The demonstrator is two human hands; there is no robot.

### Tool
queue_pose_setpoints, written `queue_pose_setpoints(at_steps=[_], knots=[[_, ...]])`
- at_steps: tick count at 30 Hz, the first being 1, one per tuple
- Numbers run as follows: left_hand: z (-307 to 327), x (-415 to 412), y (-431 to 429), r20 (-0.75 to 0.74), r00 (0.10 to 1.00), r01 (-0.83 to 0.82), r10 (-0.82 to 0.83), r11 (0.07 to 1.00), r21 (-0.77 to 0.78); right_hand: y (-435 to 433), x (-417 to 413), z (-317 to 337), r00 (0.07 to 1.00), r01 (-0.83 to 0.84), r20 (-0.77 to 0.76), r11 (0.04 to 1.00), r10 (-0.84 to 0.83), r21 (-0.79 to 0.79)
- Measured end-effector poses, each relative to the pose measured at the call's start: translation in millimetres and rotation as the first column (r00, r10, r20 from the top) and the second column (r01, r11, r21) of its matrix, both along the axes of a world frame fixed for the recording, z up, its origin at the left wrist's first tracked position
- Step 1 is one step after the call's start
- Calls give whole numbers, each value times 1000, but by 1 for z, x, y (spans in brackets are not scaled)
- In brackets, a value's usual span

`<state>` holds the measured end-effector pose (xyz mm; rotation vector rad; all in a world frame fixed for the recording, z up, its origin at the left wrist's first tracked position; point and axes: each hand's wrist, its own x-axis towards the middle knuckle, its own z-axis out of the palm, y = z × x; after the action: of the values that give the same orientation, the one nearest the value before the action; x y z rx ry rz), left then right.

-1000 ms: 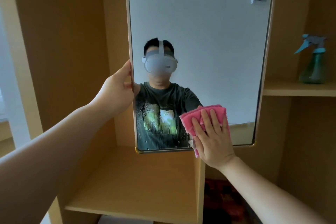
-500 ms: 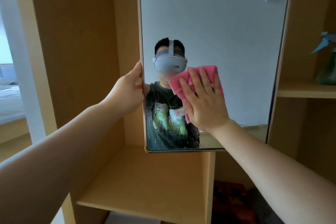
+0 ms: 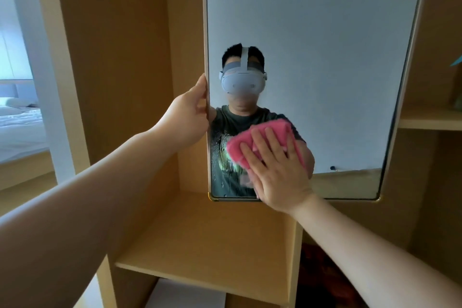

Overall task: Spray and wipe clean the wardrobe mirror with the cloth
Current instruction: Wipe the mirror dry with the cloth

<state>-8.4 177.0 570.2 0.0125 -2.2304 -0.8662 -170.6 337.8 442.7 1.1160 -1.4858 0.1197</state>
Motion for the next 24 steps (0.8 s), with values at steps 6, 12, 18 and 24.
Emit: queue_pose_setpoints(at_steps=[6, 12, 18, 24], knots=[[0, -2, -5, 19, 999, -29, 29, 1000, 7, -7, 4, -43, 998, 57, -9, 995, -57, 77], [0, 0, -4, 48, 999, -12, 12, 1000, 3, -5, 6, -32, 999, 49, -24, 993, -46, 104], [-1, 4, -1, 76, 997, 17, -19, 999, 29, -16, 15, 9, 999, 3, -44, 997, 0, 75], [-2, 3, -2, 77, 997, 9, -15, 997, 70, -45, 32, 50, 1000, -10, 1, 1000, 10, -19]])
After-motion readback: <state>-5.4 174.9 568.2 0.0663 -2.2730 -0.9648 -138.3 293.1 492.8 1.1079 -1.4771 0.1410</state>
